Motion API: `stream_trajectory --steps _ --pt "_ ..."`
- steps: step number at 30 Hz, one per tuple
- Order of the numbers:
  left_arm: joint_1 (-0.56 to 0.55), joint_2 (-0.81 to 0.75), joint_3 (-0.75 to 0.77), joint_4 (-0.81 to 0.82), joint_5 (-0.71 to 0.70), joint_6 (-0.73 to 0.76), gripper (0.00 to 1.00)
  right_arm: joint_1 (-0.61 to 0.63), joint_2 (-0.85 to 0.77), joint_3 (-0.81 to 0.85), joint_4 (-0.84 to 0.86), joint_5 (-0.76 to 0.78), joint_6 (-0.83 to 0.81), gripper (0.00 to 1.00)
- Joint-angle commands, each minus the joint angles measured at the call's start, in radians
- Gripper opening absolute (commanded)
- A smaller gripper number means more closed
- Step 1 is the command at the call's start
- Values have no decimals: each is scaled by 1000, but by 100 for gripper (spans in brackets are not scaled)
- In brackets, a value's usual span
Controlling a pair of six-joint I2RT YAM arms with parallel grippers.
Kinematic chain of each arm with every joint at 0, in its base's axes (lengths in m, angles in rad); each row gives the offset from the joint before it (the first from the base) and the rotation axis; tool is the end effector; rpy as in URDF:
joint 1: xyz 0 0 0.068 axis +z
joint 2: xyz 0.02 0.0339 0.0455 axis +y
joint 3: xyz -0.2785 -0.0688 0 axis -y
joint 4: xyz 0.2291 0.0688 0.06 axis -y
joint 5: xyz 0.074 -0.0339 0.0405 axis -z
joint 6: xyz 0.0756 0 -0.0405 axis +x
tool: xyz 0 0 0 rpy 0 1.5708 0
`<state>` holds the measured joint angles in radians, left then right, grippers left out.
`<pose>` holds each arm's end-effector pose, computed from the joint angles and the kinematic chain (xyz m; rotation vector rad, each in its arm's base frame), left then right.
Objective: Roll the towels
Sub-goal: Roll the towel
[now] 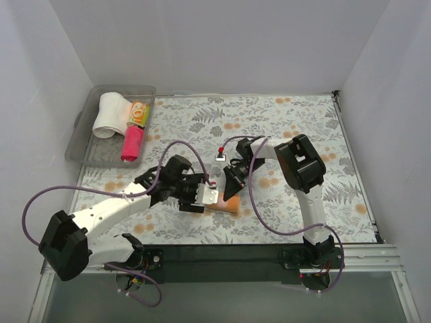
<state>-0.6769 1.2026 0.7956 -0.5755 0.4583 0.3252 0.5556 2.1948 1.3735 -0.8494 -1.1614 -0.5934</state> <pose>0.1604 -0.1718 0.2198 1.3834 2.1508 -0.7210 0.2798 0.2553 0.1091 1.3269 -2.2051 -1.6899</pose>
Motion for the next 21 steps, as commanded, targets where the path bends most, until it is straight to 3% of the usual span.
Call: stream_trajectory --steps 1,5,11,21 --pt "-140 -18 -78 222 -199 21 68 -14 88 44 -11 77 -26 1" --pt "-271 50 -122 364 -282 26 68 -29 147 73 -20 97 -10 1" --pt "-334 164 -167 523 -313 47 68 -34 180 65 -16 134 -9 1" --pt "-339 345 -174 660 -348 106 60 -39 218 67 -20 166 14 1"
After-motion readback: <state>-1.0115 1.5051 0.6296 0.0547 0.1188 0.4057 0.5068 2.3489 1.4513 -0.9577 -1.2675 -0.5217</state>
